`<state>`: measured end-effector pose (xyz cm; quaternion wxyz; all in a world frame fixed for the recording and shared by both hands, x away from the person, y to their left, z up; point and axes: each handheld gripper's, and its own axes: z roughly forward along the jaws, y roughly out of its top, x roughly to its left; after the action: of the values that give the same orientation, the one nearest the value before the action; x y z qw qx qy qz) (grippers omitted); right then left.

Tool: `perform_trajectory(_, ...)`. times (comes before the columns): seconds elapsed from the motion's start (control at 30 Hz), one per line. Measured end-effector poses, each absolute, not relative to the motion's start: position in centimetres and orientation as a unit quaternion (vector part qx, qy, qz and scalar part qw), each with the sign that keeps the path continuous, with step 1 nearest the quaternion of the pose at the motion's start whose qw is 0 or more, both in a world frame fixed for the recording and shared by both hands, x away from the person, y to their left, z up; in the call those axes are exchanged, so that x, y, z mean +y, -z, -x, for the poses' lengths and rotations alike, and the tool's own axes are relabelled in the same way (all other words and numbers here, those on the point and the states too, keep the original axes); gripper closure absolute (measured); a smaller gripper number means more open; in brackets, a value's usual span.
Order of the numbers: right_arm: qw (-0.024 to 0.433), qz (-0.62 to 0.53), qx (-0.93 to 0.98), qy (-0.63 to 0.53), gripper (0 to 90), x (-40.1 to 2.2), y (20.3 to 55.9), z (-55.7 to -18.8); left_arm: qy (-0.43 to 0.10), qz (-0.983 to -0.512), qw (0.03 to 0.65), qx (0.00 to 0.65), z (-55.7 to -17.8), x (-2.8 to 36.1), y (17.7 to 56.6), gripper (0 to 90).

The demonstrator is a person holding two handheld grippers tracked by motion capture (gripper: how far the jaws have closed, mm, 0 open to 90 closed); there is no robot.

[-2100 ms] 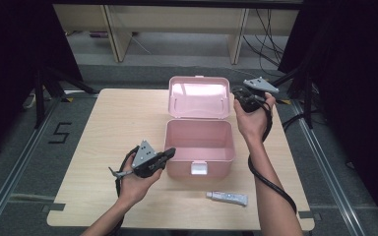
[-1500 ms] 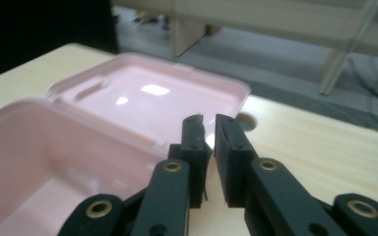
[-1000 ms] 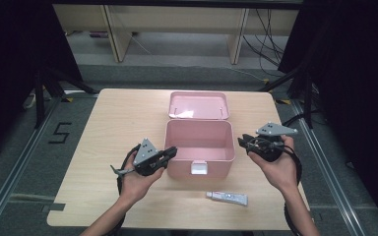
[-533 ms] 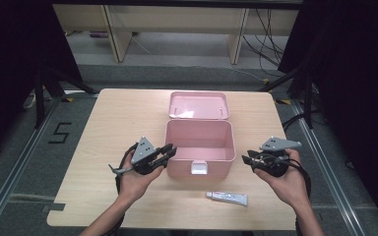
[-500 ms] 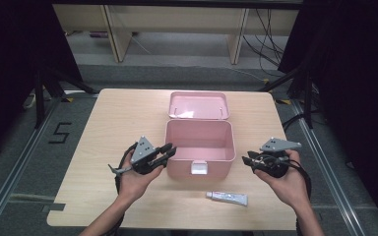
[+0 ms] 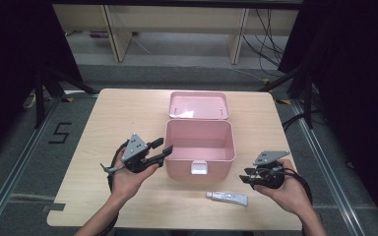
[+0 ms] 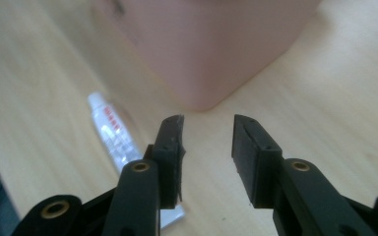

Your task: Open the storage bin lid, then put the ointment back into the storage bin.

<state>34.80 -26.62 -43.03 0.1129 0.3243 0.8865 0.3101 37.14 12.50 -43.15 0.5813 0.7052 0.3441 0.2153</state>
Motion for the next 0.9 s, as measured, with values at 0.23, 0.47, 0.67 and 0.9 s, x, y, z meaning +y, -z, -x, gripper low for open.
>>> perform_trajectory(0.23, 0.057, -0.286, 0.916, -0.275, 60.8, -25.8, 44.3, -34.8, -0.211, -0.703, 0.583, 0.349, -37.2, 12.9, 42.9, 48.5)
perform_trajectory(0.47, 0.044, -0.266, 0.93, -0.251, 60.2, -24.8, 44.8, -35.2, -0.212, -0.703, 0.582, 0.35, -37.5, 13.1, 42.6, 48.2)
perform_trajectory(0.67, 0.036, -0.264, 0.933, -0.242, 59.4, -24.7, 44.8, -35.2, -0.211, -0.703, 0.582, 0.349, -37.6, 13.0, 42.4, 48.2)
perform_trajectory(0.9, 0.03, -0.253, 0.939, -0.232, 59.3, -24.5, 45.0, -35.0, -0.211, -0.704, 0.582, 0.349, -37.7, 13.1, 42.5, 48.1)
